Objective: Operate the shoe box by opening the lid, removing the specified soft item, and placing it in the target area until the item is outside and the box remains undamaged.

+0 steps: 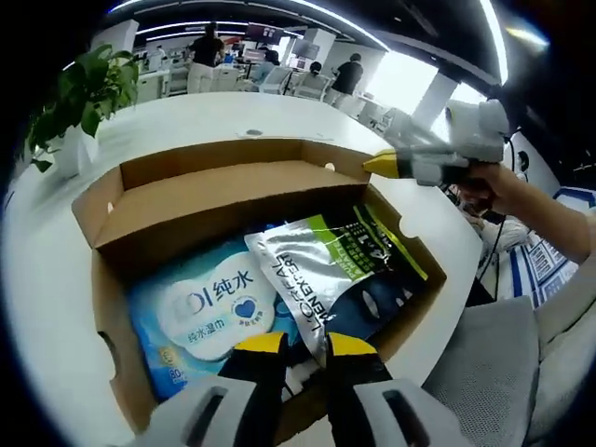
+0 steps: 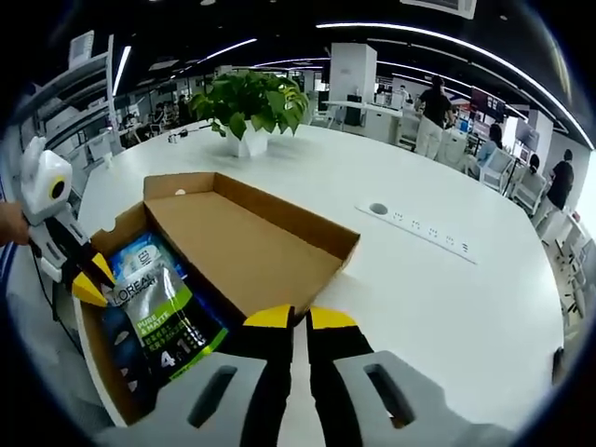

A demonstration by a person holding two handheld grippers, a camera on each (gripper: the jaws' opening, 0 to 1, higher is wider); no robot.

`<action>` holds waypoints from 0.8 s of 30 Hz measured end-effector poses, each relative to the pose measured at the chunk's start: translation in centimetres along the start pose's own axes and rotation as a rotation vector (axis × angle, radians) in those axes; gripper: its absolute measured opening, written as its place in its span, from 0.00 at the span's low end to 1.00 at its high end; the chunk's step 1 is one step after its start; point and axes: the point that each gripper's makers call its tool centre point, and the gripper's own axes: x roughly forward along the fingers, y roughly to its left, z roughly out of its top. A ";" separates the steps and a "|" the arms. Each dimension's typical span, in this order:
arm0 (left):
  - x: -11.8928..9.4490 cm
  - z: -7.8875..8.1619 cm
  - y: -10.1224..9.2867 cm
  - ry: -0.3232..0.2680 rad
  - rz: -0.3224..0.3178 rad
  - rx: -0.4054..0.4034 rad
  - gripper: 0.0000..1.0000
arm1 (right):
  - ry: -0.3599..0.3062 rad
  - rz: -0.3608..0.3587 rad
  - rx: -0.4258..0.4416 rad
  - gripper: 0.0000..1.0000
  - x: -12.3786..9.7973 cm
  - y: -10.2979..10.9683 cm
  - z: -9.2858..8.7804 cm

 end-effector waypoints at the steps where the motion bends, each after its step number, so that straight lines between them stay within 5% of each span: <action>1: 0.1 -0.1 -0.1 0.003 -0.005 -0.001 0.14 | 0.002 0.002 -0.004 0.04 -0.1 0.0 -0.1; 15: 0.1 0.6 -0.4 -0.033 -0.051 -0.081 0.01 | -0.008 0.042 0.023 0.01 -3.0 1.3 0.0; 24: -0.7 0.7 0.5 -0.061 -0.023 -0.121 0.00 | 0.040 0.123 0.076 0.12 -3.8 4.4 -1.1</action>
